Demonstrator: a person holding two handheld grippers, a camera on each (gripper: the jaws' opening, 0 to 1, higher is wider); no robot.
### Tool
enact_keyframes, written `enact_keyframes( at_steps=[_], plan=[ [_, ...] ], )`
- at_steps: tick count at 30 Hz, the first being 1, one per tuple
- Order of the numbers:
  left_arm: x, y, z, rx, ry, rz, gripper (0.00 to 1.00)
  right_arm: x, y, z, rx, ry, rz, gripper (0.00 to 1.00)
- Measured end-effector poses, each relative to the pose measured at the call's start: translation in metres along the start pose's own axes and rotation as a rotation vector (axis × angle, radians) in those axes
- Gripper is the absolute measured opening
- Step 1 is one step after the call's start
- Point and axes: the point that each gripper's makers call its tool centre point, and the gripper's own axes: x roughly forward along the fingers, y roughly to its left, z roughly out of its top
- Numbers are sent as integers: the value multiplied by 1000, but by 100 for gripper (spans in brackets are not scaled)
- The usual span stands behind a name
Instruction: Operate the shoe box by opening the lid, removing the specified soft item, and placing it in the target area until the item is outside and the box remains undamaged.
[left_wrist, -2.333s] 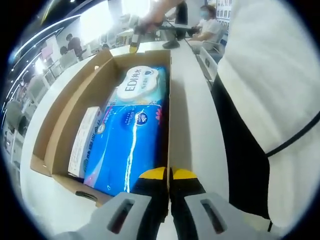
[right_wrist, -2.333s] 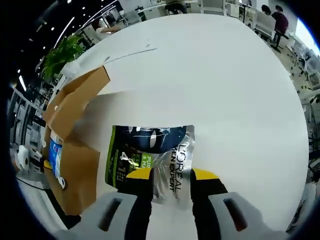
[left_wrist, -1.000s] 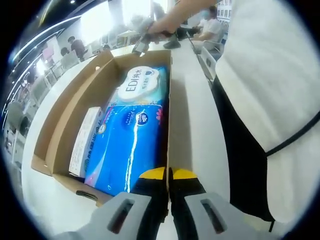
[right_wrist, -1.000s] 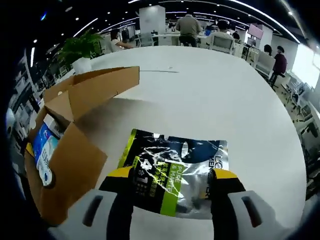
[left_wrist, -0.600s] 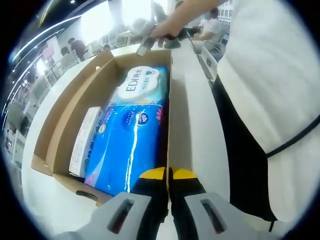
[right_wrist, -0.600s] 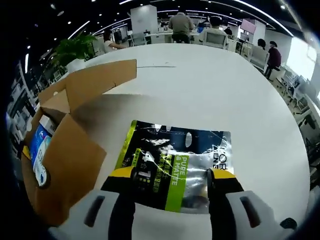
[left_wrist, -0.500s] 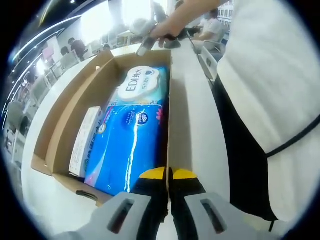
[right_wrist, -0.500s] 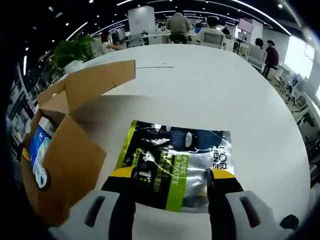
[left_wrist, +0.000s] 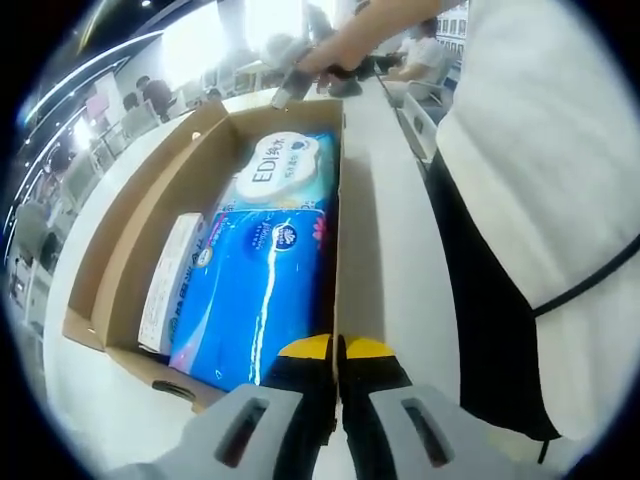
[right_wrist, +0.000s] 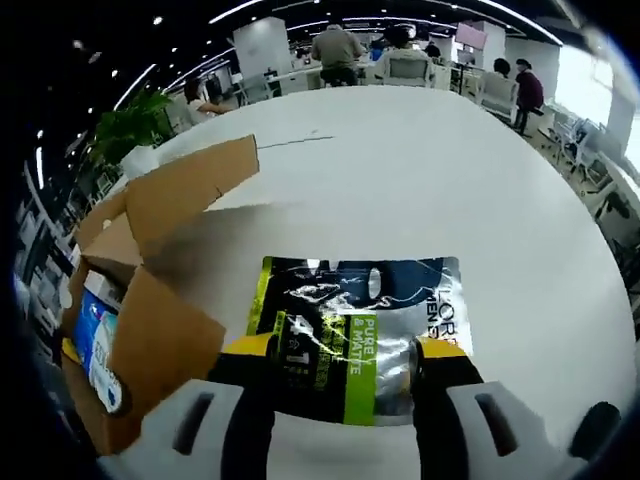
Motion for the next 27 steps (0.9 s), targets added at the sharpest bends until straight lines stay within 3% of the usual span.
enact_keyframes(
  at_steps=[3, 5, 9, 10, 12, 15, 16, 21, 22, 27],
  plan=[
    [0, 0, 1, 0, 1, -1, 1, -10, -4, 10, -85, -15, -42, 60],
    [-1, 0, 1, -1, 1, -2, 1, -17, -4, 13, -92, -27, -46, 62],
    [0, 0, 1, -1, 0, -2, 1, -33, -5, 16, 19, -41, -40, 61],
    [0, 0, 1, -1, 0, -2, 1, -35, -5, 19, 9, -54, -34, 64],
    [0, 0, 1, -3, 1, -3, 1, -47, -6, 30, 42, -132, -32, 68],
    [0, 0, 1, -11, 6, -2, 1, -57, -6, 36, 34, -168, -33, 63],
    [0, 0, 1, -8, 8, -2, 1, -63, -3, 41, 81, -188, 0, 63],
    [0, 0, 0, -10, 11, 0, 1, -78, 3, 53, 70, -260, 22, 80],
    [0, 0, 0, -8, 11, 1, 1, -82, 9, 57, 52, -286, 46, 79],
    [1, 0, 0, -15, 15, -4, 1, -90, 10, 52, 14, -286, 6, 59]
  ],
)
